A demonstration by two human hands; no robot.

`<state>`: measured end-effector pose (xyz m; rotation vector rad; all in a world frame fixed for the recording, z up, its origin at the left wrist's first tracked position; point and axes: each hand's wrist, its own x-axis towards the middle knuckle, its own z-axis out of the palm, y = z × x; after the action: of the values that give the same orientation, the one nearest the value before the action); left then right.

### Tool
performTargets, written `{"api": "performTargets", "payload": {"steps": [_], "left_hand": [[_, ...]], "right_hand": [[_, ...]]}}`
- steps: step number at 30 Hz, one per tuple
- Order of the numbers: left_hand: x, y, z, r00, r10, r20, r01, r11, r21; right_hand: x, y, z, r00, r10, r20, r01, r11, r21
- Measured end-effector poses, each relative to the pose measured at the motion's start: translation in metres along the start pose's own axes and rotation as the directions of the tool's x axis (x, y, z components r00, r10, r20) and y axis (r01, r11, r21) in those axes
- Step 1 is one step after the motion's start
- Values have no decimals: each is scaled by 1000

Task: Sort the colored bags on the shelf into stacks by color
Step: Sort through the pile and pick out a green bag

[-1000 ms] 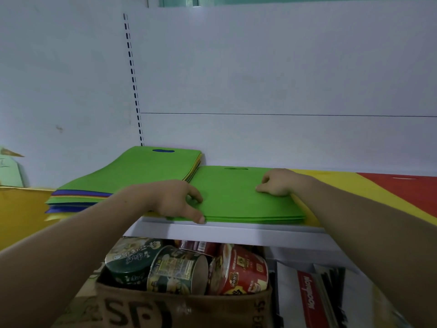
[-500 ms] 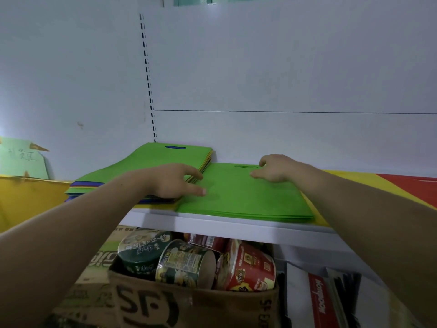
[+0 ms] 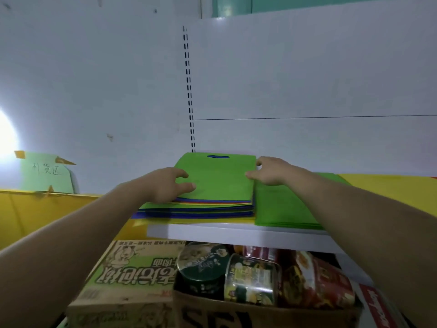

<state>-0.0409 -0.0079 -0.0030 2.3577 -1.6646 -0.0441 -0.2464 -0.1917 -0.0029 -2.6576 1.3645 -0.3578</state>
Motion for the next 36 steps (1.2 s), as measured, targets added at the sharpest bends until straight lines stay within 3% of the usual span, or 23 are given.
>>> {"api": "performTargets", "payload": {"steps": [4,8,20,25,29,33,36], "left_hand": [[10,-40,-5,999,-23,-27,21,998,-60],[18,-58,-1,999,-7,40,9,999,-54],[19,-57,4,994,38,105,-34,999,-35],[18,-54,1,992,37,121,-35,999,-15],[17,-56,0,992,39,116,-33,998,-60],[15,-55,-4,997,27,69,-18,992,-126],[19,-56,-9,999,0,-48,-20,910,-415]], "right_hand": [[10,-32,17,994,112,14,-112,993,-31],[15,-45,29,981,193,8,-192,980,-54],[21,-48,18,933,334,-137,-336,942,4],[23,-40,10,909,385,-156,-352,914,201],[20,-40,2,885,394,-249,-208,812,545],[10,-49,-13,863,386,-326,0,645,764],[4,-51,-28,846,408,-343,105,503,858]]}}
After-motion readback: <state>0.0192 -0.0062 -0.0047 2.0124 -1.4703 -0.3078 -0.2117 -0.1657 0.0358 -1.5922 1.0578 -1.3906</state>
